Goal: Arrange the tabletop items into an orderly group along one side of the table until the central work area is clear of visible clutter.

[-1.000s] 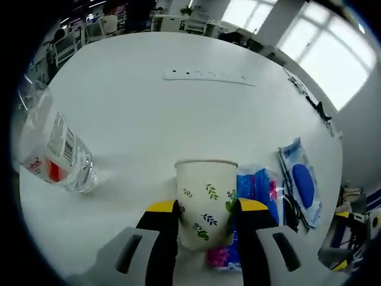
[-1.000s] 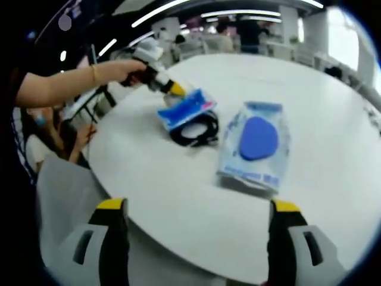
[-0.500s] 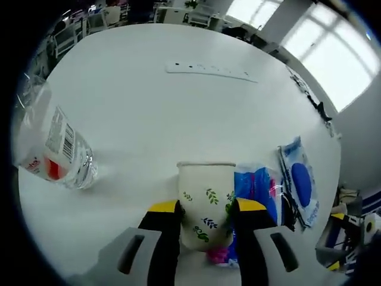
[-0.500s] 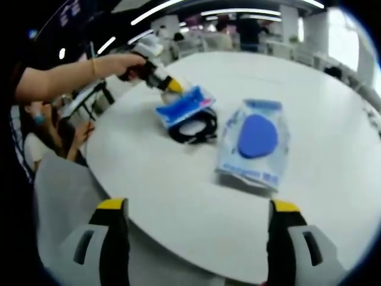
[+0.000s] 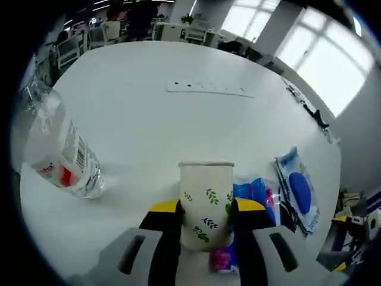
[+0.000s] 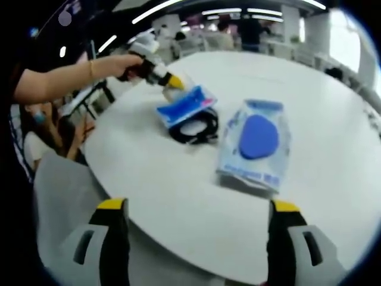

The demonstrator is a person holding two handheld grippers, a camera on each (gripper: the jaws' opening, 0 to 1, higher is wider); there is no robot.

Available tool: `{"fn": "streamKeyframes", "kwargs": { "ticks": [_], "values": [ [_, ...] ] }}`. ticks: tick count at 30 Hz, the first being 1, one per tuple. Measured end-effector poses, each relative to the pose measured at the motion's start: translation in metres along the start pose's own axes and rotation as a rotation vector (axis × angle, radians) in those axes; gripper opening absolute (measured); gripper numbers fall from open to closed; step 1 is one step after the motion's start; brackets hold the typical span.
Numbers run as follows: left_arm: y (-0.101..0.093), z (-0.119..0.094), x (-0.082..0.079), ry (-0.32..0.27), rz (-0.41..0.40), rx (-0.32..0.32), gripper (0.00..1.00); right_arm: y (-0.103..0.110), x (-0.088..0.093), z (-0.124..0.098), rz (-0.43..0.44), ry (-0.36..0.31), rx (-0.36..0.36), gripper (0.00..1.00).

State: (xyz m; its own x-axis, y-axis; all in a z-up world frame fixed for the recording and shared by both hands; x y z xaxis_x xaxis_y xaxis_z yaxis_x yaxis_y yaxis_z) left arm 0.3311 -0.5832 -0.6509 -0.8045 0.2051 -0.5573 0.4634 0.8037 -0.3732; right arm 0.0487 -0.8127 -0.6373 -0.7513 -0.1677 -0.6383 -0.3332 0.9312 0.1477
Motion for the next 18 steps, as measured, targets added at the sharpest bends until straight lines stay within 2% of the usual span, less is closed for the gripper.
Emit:
{"fn": "streamKeyframes", "kwargs": {
  "ticks": [3,8,12,14,16,18],
  "values": [
    [0.002,-0.001,0.0,-0.036,0.015,-0.004,0.31,0.001,-0.001,0.0,0.002,-0.004,-0.003,0.95],
    [-0.001,-0.002,-0.002,-0.142,0.054,0.022,0.31,-0.001,0.0,0.0,-0.001,0.001,-0.001,0.95],
    [-0.002,-0.006,-0.003,-0.207,0.053,0.021,0.31,-0.002,0.001,-0.001,-0.002,0.004,0.003,0.95],
    [-0.003,-0.007,-0.006,-0.241,0.091,0.018,0.31,-0.002,0.001,-0.002,0.0,0.003,0.004,0.95],
    [-0.002,-0.011,-0.01,-0.286,0.122,-0.002,0.31,-0.003,0.002,-0.002,-0.001,0.007,0.004,0.95],
    [-0.003,-0.013,-0.016,-0.355,0.144,0.004,0.31,-0.002,0.003,-0.001,-0.002,0.009,0.003,0.95]
  ]
}}
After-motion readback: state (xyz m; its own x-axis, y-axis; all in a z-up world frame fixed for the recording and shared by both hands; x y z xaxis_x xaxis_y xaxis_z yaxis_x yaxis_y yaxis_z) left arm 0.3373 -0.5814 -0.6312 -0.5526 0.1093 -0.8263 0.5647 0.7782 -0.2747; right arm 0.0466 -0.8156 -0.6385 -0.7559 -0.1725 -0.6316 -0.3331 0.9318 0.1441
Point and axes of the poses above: the point that each gripper's makers call its tool centre point, and the gripper's own axes: z roughly forward along the fingers, y roughly to its left, x roughly out of its underside, the point moved 7 cm from there along -z, roughly backward along the fingers, and after that the axes turned 3 degrees about x, right-handed, at the moved point
